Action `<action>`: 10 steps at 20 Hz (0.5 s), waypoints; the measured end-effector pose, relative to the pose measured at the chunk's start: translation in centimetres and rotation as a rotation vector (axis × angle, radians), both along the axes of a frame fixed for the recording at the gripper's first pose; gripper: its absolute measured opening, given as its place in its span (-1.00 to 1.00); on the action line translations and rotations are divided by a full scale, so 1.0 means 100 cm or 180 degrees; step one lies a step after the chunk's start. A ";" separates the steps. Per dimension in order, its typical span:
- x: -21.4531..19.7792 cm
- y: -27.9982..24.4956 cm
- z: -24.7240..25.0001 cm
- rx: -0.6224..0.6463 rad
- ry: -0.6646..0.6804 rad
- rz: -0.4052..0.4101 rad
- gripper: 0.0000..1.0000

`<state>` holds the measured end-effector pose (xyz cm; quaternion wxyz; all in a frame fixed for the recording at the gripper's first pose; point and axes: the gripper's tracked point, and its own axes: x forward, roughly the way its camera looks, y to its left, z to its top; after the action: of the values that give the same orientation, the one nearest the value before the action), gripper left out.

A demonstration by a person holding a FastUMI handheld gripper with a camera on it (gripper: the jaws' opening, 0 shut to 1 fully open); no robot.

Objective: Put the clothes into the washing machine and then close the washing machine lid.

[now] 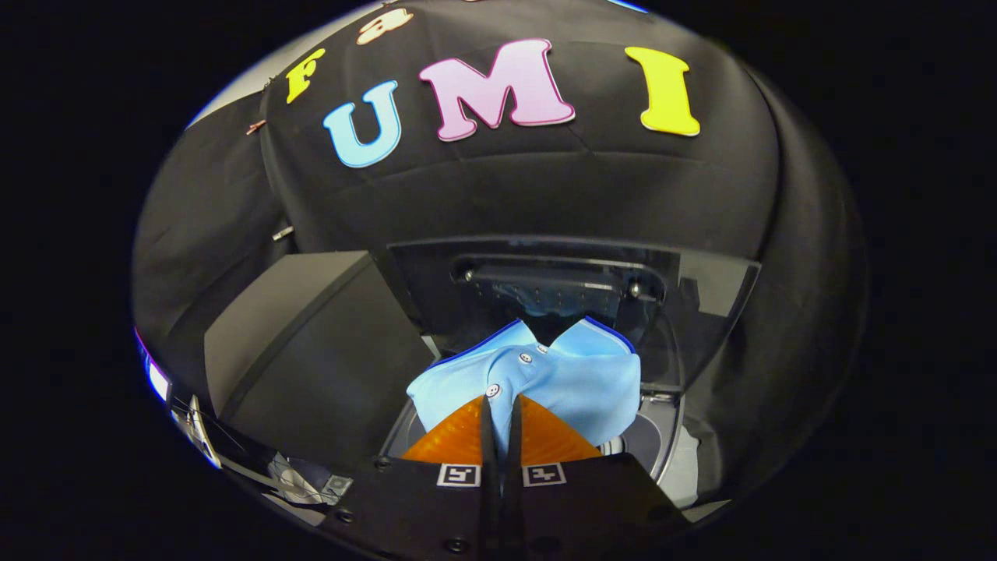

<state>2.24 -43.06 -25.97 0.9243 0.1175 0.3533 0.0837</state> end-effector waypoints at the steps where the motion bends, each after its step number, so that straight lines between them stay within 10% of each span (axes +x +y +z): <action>1: -0.002 0.000 -0.009 -0.0006 0.0056 0.0007 -0.90; 10: -0.022 0.011 -0.094 -0.0091 0.0591 0.0028 -0.90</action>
<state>0.08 -41.96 -35.39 0.8888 0.1100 0.4392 0.0715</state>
